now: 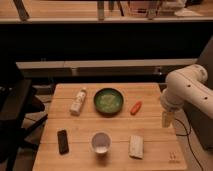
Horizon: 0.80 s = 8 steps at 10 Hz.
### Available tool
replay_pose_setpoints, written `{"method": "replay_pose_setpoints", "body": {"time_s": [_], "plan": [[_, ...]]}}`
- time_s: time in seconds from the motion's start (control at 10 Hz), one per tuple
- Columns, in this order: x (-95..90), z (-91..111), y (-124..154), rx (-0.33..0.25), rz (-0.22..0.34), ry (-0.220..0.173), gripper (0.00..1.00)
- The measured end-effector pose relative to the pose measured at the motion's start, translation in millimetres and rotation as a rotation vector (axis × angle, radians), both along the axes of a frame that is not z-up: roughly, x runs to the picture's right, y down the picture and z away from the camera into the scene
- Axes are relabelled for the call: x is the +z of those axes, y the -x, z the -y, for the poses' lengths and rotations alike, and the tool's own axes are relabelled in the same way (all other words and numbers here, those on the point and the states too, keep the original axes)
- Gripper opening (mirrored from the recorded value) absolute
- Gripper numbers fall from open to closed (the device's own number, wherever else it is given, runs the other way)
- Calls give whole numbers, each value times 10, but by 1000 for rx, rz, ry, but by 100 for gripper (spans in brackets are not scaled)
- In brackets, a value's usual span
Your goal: Place the white sponge in the ceramic bowl
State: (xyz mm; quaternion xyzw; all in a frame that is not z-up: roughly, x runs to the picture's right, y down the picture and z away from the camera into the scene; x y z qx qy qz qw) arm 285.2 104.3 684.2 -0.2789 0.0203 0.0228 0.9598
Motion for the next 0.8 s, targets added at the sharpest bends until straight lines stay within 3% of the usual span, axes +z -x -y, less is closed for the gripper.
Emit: {"method": "replay_pose_setpoints", "body": {"time_s": [0.3, 0.5, 0.8], "plan": [[2, -57, 29, -16, 6, 6, 80], [-8, -311, 195, -97, 43, 23, 80], [-15, -407, 247, -148, 62, 33, 80]]}}
